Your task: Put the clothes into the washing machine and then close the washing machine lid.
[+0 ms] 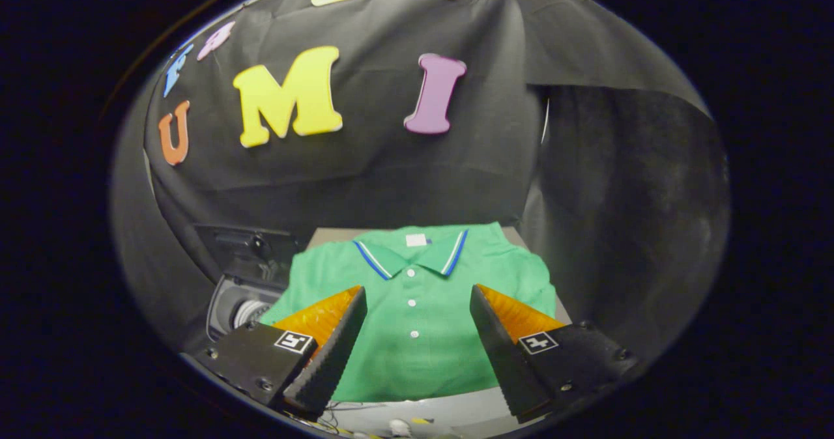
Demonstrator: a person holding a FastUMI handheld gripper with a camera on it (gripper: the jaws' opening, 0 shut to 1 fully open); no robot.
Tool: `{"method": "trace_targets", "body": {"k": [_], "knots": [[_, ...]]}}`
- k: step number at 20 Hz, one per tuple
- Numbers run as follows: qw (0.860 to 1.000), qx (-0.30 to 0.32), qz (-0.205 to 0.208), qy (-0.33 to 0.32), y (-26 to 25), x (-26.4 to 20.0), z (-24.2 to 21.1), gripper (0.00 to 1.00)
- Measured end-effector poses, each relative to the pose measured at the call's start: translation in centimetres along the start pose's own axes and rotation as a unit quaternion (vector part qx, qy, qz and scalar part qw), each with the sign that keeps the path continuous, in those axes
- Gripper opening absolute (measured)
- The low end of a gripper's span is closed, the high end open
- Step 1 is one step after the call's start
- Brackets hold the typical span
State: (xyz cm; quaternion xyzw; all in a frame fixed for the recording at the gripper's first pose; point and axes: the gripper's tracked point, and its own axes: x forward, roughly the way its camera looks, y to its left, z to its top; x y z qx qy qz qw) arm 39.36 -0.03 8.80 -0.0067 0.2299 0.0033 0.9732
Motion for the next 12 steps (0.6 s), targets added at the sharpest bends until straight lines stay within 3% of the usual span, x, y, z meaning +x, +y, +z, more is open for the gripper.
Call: {"method": "trace_targets", "body": {"k": [7, 12], "knots": [[0.994, 0.013, 0.000, 0.110, 0.4, 4.2, -4.7, 0.99], [0.991, 0.022, -0.008, 0.131, 0.7, 4.3, -4.5, 0.97]]}}
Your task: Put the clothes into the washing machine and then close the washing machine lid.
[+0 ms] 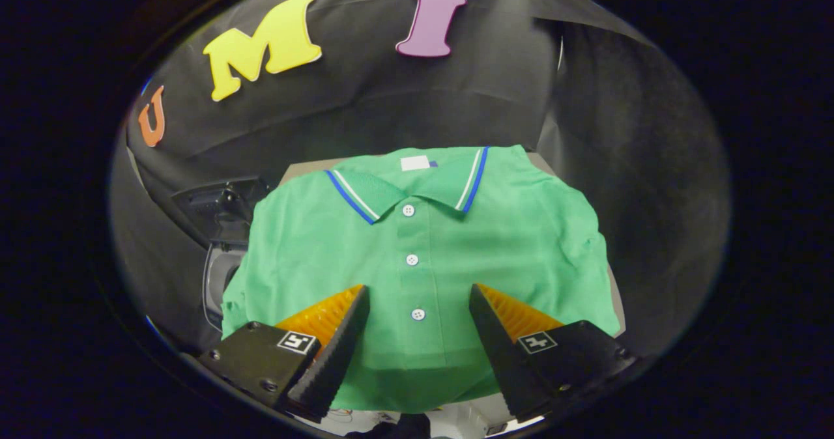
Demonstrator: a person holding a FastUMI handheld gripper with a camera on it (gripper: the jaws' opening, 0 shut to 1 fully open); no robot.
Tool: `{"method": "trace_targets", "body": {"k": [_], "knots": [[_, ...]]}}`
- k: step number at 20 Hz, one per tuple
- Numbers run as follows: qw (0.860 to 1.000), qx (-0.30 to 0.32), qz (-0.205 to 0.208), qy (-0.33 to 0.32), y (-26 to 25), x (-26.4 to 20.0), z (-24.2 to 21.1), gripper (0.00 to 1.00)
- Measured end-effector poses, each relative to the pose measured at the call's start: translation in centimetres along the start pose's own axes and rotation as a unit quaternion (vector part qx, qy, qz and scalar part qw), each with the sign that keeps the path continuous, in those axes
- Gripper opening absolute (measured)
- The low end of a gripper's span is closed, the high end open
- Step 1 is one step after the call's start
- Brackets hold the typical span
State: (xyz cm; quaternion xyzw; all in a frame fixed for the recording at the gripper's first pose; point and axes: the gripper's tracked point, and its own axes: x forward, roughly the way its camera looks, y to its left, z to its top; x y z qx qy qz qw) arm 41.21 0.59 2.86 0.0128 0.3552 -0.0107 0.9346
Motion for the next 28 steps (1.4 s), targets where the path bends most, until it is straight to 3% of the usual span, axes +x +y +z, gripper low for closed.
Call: {"method": "trace_targets", "body": {"k": [4, 9, 12, 16, 21, 28], "knots": [[1.000, -0.013, -0.005, 0.017, 0.5, 0.5, 0.5, 0.85], [0.999, 0.002, -0.019, 0.036, 0.8, 1.2, 1.5, 0.26], [0.999, 0.007, -0.016, 0.039, 0.6, 1.0, 1.5, 0.13], [1.000, 0.015, -0.003, 0.007, 0.8, 0.8, 1.7, 0.07], [0.996, 0.033, 0.052, -0.059, 1.9, -0.5, 2.3, 0.05], [0.974, 0.058, 0.141, -0.170, 6.5, -7.7, 5.6, 0.05]]}}
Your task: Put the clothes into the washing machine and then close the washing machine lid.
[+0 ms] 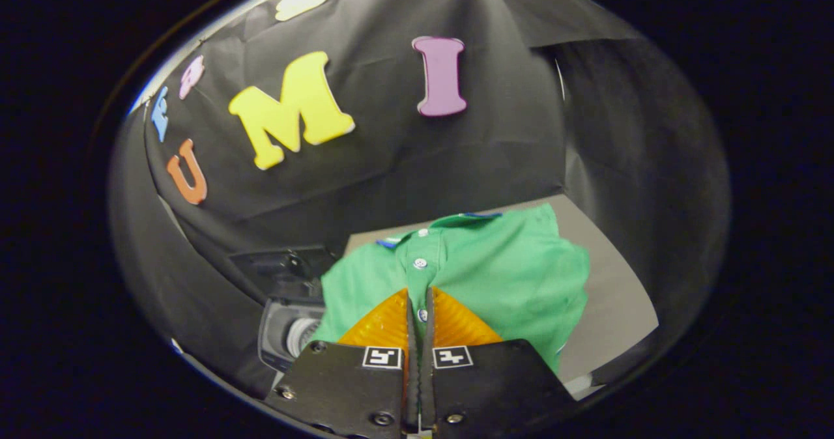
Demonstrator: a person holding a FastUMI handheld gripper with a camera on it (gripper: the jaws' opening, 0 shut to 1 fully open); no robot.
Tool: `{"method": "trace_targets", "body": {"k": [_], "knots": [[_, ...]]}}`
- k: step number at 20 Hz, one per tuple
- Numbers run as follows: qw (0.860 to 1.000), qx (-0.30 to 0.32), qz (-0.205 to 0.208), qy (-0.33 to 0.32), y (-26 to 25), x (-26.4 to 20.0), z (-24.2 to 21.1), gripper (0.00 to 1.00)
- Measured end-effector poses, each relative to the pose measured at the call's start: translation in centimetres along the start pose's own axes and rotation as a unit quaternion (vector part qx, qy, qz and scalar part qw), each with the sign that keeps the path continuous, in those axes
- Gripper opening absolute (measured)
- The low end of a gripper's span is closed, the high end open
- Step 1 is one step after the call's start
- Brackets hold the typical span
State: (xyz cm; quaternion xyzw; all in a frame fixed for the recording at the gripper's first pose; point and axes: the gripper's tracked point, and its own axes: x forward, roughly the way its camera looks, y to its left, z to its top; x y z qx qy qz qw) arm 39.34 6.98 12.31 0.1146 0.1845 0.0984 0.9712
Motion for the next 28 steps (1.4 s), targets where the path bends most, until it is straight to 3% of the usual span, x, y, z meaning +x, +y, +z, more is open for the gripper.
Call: {"method": "trace_targets", "body": {"k": [9, 14, 19, 28], "knots": [[0.988, -0.031, 0.124, -0.092, 13.7, -7.0, 5.3, 0.04], [0.974, -0.059, 0.192, -0.104, 22.0, -8.5, 5.5, 0.05], [0.968, -0.087, 0.224, -0.073, 27.9, -5.8, 2.4, 0.04], [0.968, -0.124, 0.217, 0.012, 32.6, 4.0, -7.5, 0.04]]}}
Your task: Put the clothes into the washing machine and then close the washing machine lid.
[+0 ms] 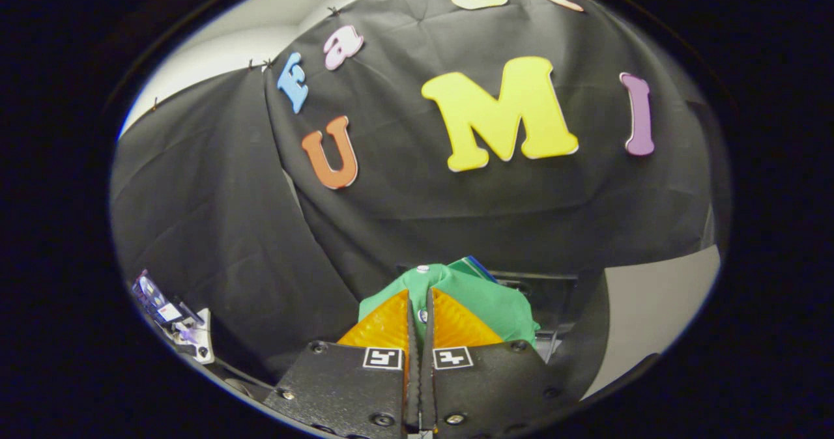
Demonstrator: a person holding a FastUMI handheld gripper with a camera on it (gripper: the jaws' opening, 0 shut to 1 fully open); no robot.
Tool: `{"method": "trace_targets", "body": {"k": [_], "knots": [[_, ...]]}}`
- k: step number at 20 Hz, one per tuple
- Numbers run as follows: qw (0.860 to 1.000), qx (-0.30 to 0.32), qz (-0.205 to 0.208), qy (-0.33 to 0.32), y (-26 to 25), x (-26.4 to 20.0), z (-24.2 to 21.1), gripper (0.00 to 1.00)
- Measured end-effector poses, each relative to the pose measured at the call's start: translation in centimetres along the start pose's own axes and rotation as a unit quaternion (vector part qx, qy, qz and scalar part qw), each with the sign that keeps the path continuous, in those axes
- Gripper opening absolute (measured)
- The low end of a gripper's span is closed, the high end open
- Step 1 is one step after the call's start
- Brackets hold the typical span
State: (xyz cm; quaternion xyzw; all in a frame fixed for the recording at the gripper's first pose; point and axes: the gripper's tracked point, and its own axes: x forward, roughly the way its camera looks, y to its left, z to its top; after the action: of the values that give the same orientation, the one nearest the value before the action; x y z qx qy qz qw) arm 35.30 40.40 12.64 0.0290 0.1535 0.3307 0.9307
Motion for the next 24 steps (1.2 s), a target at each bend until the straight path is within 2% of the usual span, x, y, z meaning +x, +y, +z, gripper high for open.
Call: {"method": "trace_targets", "body": {"k": [5, 12, 17, 20, 24], "knots": [[0.998, 0.011, -0.008, 0.059, -0.5, 6.7, -5.8, 0.04], [0.987, 0.019, -0.053, 0.149, -4.1, 13.3, -14.6, 0.04], [0.971, 0.028, -0.101, 0.214, -7.0, 15.9, -20.7, 0.04], [0.950, 0.054, -0.135, 0.275, -8.6, 16.2, -25.5, 0.04], [0.937, 0.084, -0.156, 0.302, -9.2, 16.1, -28.0, 0.07]]}}
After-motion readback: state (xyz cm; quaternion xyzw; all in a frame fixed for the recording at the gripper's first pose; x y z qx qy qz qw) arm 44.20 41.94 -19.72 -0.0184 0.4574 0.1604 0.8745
